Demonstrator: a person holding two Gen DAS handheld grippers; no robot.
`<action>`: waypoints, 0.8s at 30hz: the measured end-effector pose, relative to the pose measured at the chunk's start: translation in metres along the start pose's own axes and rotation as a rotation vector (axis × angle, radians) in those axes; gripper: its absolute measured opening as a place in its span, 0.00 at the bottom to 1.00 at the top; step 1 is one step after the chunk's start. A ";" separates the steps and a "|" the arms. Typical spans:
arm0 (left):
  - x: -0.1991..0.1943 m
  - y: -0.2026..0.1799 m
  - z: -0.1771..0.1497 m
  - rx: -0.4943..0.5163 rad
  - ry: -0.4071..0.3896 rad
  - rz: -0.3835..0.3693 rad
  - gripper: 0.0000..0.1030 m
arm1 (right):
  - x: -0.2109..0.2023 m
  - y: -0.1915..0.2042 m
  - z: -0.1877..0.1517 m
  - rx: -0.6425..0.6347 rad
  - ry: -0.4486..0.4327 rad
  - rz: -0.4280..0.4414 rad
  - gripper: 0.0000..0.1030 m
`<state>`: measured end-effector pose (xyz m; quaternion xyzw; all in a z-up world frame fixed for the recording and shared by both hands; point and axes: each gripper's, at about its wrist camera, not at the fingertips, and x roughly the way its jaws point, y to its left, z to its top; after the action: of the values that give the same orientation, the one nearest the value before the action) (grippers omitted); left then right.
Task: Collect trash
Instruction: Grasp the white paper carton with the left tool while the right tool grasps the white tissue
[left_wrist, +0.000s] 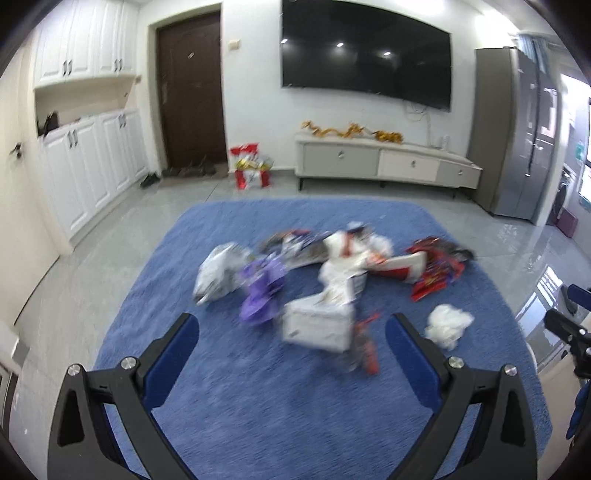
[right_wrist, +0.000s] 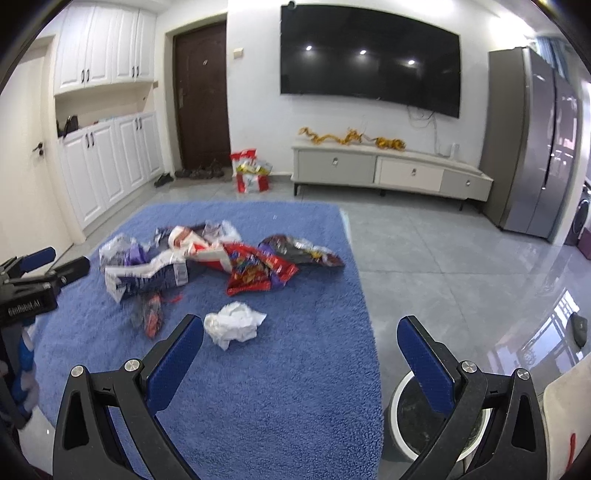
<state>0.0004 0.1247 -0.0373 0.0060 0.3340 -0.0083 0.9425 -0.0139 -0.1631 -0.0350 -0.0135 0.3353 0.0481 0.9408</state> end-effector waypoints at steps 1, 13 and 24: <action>0.002 0.010 -0.005 -0.014 0.018 0.006 0.99 | 0.004 0.001 -0.001 -0.004 0.010 0.011 1.00; 0.037 0.034 -0.030 -0.087 0.210 -0.156 0.97 | 0.061 0.014 -0.002 -0.013 0.111 0.194 0.94; 0.077 -0.014 0.017 0.034 0.168 -0.193 0.97 | 0.101 0.031 0.004 -0.030 0.156 0.300 0.93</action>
<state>0.0709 0.1094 -0.0725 -0.0094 0.4104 -0.1042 0.9059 0.0636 -0.1241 -0.0953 0.0189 0.4046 0.1917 0.8940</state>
